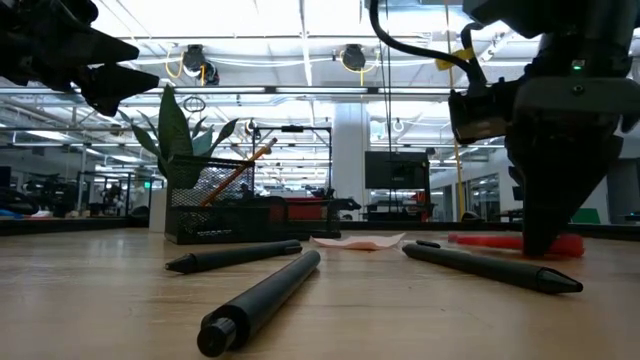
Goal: Pick and place office supplies into organizer
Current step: Put the red scissors into the black desk organizer
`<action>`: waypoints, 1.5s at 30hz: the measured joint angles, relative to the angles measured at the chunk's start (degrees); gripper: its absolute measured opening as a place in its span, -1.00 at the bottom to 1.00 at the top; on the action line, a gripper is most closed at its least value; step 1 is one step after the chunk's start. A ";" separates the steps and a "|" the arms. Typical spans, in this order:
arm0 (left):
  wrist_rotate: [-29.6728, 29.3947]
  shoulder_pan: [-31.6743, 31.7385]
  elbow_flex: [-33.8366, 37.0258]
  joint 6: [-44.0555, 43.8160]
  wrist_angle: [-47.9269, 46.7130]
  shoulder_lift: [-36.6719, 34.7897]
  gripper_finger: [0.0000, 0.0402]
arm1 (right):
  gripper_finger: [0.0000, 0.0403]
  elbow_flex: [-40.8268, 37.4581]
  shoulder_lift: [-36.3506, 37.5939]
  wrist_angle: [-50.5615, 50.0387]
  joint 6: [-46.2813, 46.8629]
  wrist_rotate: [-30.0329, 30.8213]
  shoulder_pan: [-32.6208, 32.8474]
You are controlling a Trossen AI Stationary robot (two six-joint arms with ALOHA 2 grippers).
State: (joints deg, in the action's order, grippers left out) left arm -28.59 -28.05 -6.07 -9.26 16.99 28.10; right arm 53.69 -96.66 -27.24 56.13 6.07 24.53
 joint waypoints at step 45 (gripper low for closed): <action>-0.18 0.02 -0.02 -9.66 9.57 0.00 0.29 | -0.89 -0.09 -0.13 57.19 -42.43 16.45 -2.34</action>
State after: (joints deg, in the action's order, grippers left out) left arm -28.77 -28.03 -6.09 -18.91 26.57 28.10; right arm 53.60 -96.79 29.94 13.70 22.52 22.20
